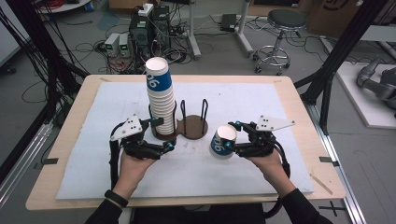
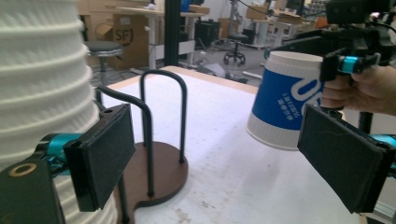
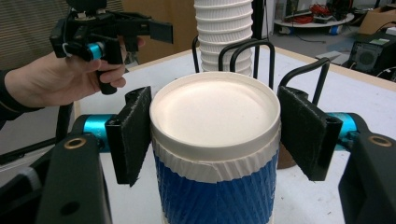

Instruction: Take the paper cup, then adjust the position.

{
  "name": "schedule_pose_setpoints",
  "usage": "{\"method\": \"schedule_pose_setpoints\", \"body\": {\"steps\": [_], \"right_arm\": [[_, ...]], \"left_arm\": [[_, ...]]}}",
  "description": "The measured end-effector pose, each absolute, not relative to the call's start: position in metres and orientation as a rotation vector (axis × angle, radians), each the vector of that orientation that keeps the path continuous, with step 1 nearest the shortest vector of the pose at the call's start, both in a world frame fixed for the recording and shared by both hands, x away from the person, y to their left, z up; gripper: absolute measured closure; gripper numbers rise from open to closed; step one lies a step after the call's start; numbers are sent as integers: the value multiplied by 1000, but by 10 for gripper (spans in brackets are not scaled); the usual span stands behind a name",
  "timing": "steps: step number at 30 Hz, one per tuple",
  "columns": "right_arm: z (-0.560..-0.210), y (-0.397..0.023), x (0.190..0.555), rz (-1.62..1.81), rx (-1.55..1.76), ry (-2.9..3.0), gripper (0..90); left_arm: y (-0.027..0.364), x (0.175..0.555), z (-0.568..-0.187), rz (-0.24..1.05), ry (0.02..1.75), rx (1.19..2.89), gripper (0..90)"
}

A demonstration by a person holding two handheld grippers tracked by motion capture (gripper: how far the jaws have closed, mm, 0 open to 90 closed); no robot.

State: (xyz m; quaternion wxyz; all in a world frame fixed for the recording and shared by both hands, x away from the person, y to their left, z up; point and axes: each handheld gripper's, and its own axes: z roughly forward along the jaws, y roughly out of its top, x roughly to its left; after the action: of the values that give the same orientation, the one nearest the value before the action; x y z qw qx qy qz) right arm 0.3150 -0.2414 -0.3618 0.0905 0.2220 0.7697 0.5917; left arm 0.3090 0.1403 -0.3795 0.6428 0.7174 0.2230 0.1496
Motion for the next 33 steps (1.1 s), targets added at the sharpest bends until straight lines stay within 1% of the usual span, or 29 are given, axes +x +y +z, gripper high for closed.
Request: {"method": "schedule_pose_setpoints", "body": {"steps": [7,20,30,33], "right_arm": [[-363,-242,314,1757,657,2289,308],[-363,-241,315,1767,657,2285,308],[-364,-241,315,1775,649,2290,308],[-364,-239,315,1784,632,2297,308]], "left_arm": [[132,305,-390,331,471,1665,111],[126,302,-398,302,459,1680,111],[118,305,-402,238,426,1697,111],[111,306,-404,196,404,1714,111]]}}
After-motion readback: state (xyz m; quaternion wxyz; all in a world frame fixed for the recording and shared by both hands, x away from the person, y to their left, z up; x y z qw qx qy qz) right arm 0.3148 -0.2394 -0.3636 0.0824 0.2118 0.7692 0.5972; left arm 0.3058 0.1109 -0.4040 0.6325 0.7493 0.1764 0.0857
